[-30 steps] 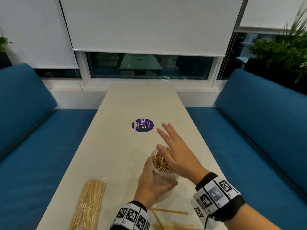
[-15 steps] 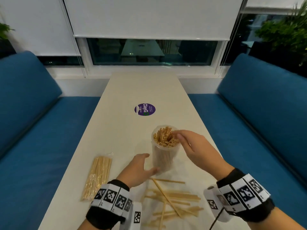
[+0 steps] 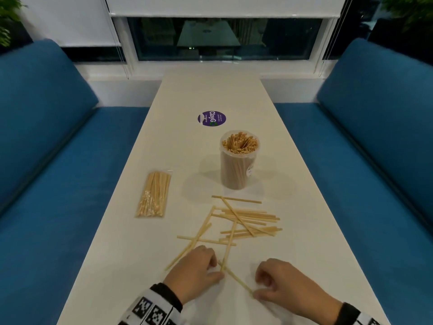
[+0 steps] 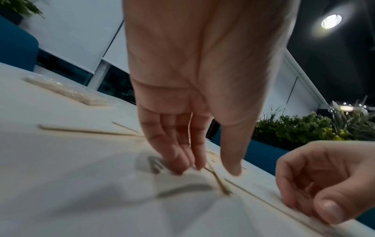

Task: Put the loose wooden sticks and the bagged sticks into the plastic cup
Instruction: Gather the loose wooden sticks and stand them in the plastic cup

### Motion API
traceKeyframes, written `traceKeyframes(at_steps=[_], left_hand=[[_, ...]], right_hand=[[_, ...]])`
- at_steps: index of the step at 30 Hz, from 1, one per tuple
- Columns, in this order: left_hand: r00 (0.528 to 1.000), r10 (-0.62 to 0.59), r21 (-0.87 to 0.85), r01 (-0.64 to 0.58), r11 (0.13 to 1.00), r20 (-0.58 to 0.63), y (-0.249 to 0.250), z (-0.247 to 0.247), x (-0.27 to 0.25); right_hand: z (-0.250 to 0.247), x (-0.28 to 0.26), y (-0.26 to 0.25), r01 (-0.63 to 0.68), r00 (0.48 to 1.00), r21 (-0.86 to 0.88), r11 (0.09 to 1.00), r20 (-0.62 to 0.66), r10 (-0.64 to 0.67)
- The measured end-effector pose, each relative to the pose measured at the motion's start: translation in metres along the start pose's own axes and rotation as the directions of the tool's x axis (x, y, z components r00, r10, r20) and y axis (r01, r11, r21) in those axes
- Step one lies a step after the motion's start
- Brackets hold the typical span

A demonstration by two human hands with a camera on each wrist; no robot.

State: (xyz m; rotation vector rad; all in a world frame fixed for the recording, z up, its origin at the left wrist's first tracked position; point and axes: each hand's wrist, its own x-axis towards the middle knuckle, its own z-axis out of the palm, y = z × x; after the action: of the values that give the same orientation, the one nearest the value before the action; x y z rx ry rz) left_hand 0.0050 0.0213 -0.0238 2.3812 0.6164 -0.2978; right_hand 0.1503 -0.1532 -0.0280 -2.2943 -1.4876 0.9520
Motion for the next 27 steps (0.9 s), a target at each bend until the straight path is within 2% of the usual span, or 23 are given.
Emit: traceKeyframes(at_steps=[2, 4, 7, 12, 15, 18, 20, 22, 25, 27], left_hand=[[0.995, 0.018, 0.058, -0.012, 0.998, -0.098, 0.008, 0.006, 0.008], [0.99, 0.051, 0.11, -0.037, 0.993, -0.134, 0.016, 0.009, 0.016], [0.991, 0.046, 0.134, -0.028, 0.991, -0.128, 0.024, 0.011, 0.024], [0.995, -0.031, 0.142, 0.044, 0.989, -0.097, 0.024, 0.008, 0.027], [0.995, -0.063, 0.138, 0.073, 0.988, -0.074, 0.021, 0.005, 0.025], [0.995, -0.096, 0.037, 0.097, 0.995, -0.034, 0.013, 0.003, 0.022], [0.996, -0.093, -0.026, 0.093, 0.995, 0.004, 0.007, 0.0, 0.02], [0.998, -0.061, -0.05, 0.061, 0.997, -0.004, 0.003, -0.006, 0.016], [0.991, -0.048, -0.098, 0.036, 0.995, -0.126, -0.003, -0.019, 0.014], [0.975, -0.074, -0.127, 0.048, 0.991, -0.209, -0.007, -0.027, 0.018]], right_hand=[[0.003, 0.003, -0.008, 0.026, 0.999, -0.042, 0.999, 0.025, -0.025], [0.002, 0.006, -0.017, 0.048, 0.998, -0.093, 0.994, 0.035, -0.045], [0.004, 0.008, -0.022, 0.059, 0.998, -0.164, 0.985, 0.023, -0.056], [0.003, 0.001, -0.017, 0.072, 0.997, -0.299, 0.952, 0.029, -0.066], [-0.015, 0.0, -0.013, 0.052, 0.993, -0.227, 0.972, 0.118, -0.026], [-0.037, 0.009, -0.008, 0.045, 0.979, -0.137, 0.99, 0.201, -0.017], [-0.048, 0.018, -0.002, 0.087, 0.984, -0.121, 0.989, 0.165, -0.066], [-0.056, 0.029, 0.003, 0.125, 0.991, -0.15, 0.981, 0.066, -0.116], [-0.063, 0.05, 0.007, 0.174, 0.974, -0.244, 0.954, -0.101, -0.203], [-0.064, 0.065, 0.008, 0.15, 0.969, -0.273, 0.95, -0.152, -0.196]])
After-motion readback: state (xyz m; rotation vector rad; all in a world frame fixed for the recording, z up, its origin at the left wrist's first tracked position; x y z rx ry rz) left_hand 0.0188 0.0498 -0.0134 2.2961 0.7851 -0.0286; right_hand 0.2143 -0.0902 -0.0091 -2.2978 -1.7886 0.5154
